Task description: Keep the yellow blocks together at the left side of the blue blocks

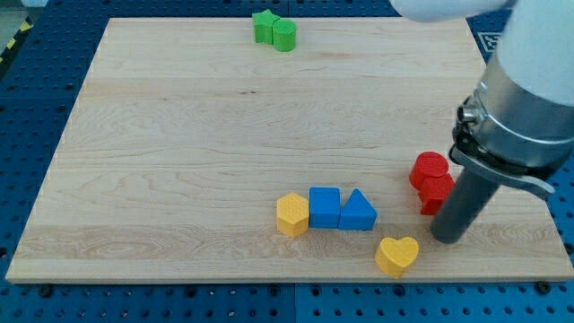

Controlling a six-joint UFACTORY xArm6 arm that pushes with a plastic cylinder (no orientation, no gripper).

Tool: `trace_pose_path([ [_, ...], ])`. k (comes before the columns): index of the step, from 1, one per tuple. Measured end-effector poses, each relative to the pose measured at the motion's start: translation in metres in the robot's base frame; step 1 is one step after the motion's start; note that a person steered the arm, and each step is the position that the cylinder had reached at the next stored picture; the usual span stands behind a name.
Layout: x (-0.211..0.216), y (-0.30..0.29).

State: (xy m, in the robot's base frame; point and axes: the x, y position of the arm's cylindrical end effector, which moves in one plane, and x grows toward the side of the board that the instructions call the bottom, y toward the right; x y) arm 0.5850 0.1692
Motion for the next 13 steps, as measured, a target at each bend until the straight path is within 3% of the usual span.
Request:
trace_pose_path([
  [2,0.032,-0.003],
  [5,0.031,-0.102],
  [8,0.007,-0.158],
  [9,-0.01,-0.168],
  [13,-0.013,-0.15],
])
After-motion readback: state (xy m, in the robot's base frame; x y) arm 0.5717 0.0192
